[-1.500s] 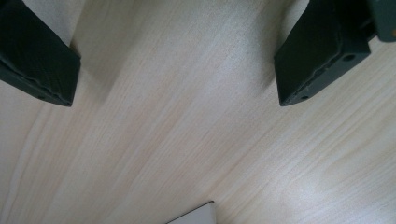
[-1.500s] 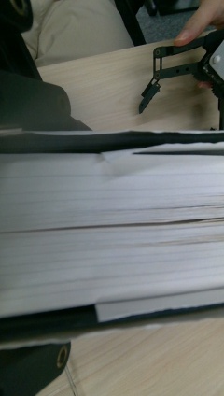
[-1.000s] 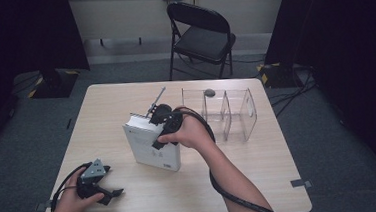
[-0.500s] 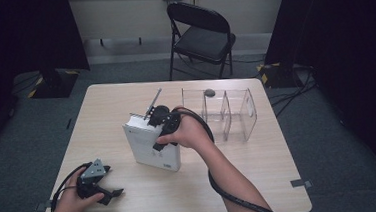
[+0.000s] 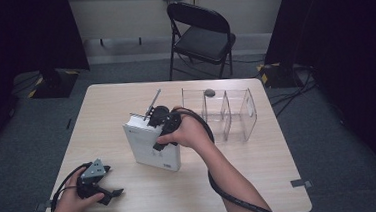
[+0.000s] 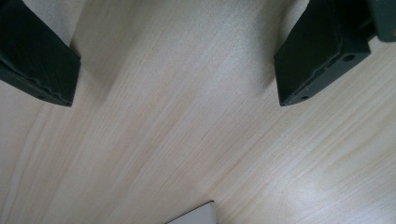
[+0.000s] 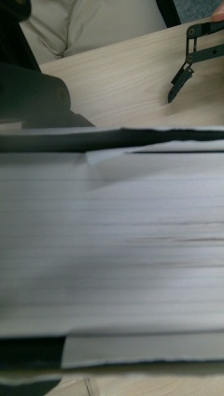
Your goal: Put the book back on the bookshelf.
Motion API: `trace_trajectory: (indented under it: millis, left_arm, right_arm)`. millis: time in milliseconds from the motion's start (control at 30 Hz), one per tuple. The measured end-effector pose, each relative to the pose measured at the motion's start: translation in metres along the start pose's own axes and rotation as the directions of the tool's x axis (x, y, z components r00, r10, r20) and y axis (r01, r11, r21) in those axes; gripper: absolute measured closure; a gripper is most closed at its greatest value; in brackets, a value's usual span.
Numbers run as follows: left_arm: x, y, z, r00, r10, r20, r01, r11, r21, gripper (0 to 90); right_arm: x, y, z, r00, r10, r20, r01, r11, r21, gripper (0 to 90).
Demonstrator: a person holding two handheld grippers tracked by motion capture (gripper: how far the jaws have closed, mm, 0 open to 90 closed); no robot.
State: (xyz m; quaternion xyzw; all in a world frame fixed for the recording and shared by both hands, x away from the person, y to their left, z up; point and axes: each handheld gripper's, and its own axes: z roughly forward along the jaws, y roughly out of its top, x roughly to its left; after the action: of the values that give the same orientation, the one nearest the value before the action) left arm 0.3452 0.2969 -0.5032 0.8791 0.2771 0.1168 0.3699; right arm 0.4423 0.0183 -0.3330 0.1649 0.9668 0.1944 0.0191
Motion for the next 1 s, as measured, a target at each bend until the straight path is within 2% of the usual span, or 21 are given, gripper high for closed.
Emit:
trace_trajectory:
  millis: [233, 300, 400, 533, 700, 800, 1000]
  left_arm:
    - [-0.0001, -0.0001, 0.0001, 1.0, -0.002, 0.002, 0.002, 1.0, 0.0, 0.0]
    - [-0.0001, -0.0001, 0.0001, 1.0, -0.002, 0.002, 0.002, 1.0, 0.0, 0.0]
    - [0.0, 0.0, 0.0, 1.0, -0.001, 0.001, 0.001, 1.0, 0.0, 0.0]
    - [0.0001, 0.0, -0.0001, 1.0, 0.001, -0.001, -0.001, 1.0, 0.0, 0.0]
    - [0.0, 0.0, 0.0, 1.0, 0.0, 0.001, 0.0, 1.0, 0.001, 0.0]
    - [-0.0001, 0.0, 0.0001, 1.0, -0.002, 0.003, 0.002, 1.0, 0.0, 0.0]
    - [0.0005, 0.0003, -0.0005, 0.9999, -0.001, 0.011, 0.001, 1.0, 0.007, 0.0]
  right_arm:
    - [0.0009, 0.0009, 0.0003, 1.0, 0.006, 0.008, -0.006, 1.0, 0.016, 36.0]
    - [0.0013, 0.0016, 0.0003, 0.9999, -0.005, 0.01, 0.005, 0.999, 0.032, 37.3]
    - [0.0024, 0.0034, 0.0004, 0.9999, 0.005, 0.013, -0.006, 0.998, 0.063, 38.9]
    - [0.0046, 0.0056, 0.0002, 0.9993, 0.0, 0.038, -0.004, 0.996, 0.093, 41.6]
    - [0.005, 0.005, 0.0007, 0.9995, -0.015, 0.029, 0.013, 0.996, 0.093, 44.5]
    - [0.0067, 0.0043, -0.0039, 0.9994, 0.004, 0.033, -0.007, 0.997, 0.076, 49.7]
    - [0.0095, 0.003, -0.0043, 0.9985, 0.033, 0.045, -0.036, 0.997, 0.073, 50.4]
